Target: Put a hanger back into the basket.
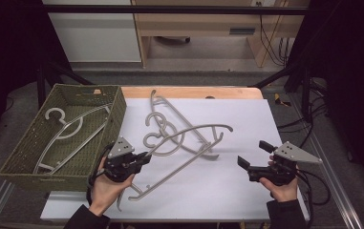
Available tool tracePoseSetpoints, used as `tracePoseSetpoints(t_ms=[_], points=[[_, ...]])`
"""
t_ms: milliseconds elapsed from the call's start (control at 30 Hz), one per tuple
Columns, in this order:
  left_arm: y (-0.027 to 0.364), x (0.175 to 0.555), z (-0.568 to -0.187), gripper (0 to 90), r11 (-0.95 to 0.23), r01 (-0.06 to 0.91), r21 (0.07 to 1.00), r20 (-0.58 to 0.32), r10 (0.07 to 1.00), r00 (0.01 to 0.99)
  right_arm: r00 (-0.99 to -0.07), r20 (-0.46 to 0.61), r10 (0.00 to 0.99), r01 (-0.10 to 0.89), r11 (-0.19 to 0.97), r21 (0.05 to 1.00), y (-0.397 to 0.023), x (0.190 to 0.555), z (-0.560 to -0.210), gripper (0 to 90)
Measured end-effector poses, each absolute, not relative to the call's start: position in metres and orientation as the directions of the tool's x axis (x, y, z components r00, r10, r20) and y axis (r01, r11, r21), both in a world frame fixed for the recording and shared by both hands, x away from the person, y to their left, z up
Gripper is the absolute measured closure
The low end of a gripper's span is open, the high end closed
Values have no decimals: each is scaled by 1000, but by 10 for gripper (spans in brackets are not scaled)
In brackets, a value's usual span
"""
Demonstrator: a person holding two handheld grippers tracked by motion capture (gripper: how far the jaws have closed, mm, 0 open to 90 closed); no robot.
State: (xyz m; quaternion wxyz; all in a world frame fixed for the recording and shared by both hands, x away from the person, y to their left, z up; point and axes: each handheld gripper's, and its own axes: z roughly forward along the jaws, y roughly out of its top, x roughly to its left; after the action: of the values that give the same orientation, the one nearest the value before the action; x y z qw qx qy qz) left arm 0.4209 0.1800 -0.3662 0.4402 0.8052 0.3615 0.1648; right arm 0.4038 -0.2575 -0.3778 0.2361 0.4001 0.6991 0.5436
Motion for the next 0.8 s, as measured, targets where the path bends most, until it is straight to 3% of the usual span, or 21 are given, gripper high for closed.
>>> tracePoseSetpoints(t_ms=[800], points=[[255,440,-298,820,-316,363,876,12,769,639,-562,107,820,303,84,949,-258,404,-377,22]])
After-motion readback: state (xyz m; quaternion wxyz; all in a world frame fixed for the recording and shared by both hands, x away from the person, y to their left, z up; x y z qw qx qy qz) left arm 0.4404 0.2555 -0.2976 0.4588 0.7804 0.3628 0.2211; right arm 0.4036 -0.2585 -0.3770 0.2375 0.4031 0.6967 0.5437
